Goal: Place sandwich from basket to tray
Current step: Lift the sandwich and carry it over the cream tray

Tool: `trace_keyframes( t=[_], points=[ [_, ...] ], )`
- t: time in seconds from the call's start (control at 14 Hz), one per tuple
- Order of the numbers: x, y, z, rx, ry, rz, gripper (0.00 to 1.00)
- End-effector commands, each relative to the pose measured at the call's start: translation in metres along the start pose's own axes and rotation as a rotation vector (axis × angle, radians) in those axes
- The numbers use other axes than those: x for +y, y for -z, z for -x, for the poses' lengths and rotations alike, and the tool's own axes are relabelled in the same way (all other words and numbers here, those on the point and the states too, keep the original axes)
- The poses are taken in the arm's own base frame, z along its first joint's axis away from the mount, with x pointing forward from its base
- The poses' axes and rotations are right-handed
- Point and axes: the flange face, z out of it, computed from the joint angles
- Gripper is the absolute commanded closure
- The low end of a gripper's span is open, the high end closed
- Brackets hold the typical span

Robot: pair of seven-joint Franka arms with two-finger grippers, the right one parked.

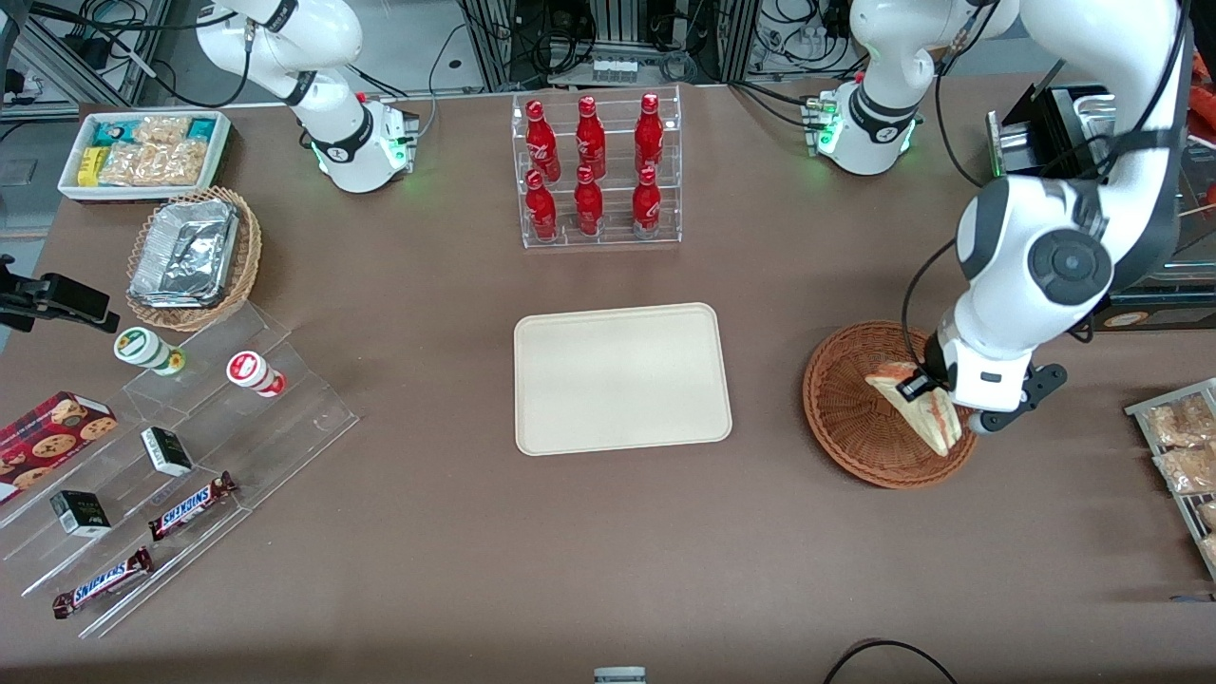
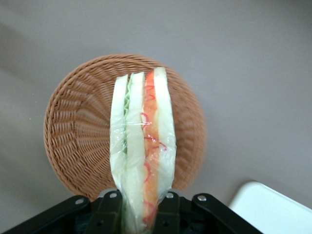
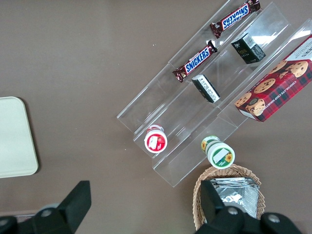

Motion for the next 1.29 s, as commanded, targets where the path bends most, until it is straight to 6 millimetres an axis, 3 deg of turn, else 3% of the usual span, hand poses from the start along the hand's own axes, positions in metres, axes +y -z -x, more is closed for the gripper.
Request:
trace_keyframes(
  t=[0.0, 0.07, 0.14, 0.36, 0.5, 0.57, 0.79, 0.93, 1.07, 1.21],
  points=[
    [0.056, 0.054, 0.027, 0.012, -0.077, 0.059, 1.00],
    [0.080, 0.074, 0.049, 0.013, -0.120, 0.107, 1.00],
    [0.101, 0.079, 0.071, -0.007, -0.155, 0.137, 1.00],
    [0.143, 0.071, 0.130, -0.051, -0.256, 0.154, 1.00],
    [0.172, 0.053, 0.163, -0.087, -0.337, 0.170, 1.00],
    [0.191, 0.038, 0.187, -0.085, -0.383, 0.159, 1.00],
    [0.228, -0.008, 0.211, -0.077, -0.414, 0.111, 1.00],
    [0.253, -0.034, 0.245, -0.088, -0.460, 0.091, 1.00],
    [0.277, -0.064, 0.260, -0.116, -0.448, 0.088, 1.00],
    [0.285, -0.101, 0.274, -0.091, -0.468, 0.039, 1.00]
  ],
)
